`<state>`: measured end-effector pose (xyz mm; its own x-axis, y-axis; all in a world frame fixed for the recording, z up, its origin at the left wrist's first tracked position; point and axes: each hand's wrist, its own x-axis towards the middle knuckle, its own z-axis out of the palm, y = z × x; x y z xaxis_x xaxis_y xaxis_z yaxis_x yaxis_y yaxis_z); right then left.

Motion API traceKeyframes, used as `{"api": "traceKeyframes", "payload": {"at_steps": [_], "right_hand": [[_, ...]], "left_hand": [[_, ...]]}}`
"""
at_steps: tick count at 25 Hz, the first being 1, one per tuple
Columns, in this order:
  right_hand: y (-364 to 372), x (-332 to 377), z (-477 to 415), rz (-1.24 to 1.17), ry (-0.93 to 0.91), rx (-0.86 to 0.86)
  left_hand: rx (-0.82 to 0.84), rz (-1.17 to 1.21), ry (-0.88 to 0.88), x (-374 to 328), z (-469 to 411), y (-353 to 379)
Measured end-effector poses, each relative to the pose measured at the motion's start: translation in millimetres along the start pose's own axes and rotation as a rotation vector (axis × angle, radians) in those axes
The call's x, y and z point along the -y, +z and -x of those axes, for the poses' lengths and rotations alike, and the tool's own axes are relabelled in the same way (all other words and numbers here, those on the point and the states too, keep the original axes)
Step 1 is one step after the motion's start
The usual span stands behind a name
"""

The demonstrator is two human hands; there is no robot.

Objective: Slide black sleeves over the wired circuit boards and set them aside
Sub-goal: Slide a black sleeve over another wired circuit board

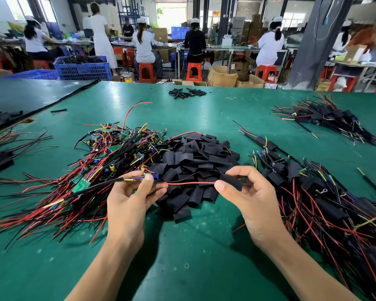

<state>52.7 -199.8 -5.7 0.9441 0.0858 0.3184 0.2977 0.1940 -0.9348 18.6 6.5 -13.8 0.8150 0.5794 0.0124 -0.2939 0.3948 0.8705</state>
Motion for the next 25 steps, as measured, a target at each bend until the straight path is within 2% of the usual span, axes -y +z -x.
{"api": "traceKeyframes", "payload": {"at_steps": [6, 13, 25], "right_hand": [[1, 1, 3, 0.073, -0.052, 0.026], [3, -3, 5, 0.245, -0.107, -0.031], [-3, -9, 0, 0.048, -0.061, -0.057]], "left_hand": [[-0.030, 0.007, 0.031, 1, -3, -2], [0.000, 0.001, 0.044, 1, 0, 0], [0.109, 0.084, -0.054, 0, -2, -2]]}}
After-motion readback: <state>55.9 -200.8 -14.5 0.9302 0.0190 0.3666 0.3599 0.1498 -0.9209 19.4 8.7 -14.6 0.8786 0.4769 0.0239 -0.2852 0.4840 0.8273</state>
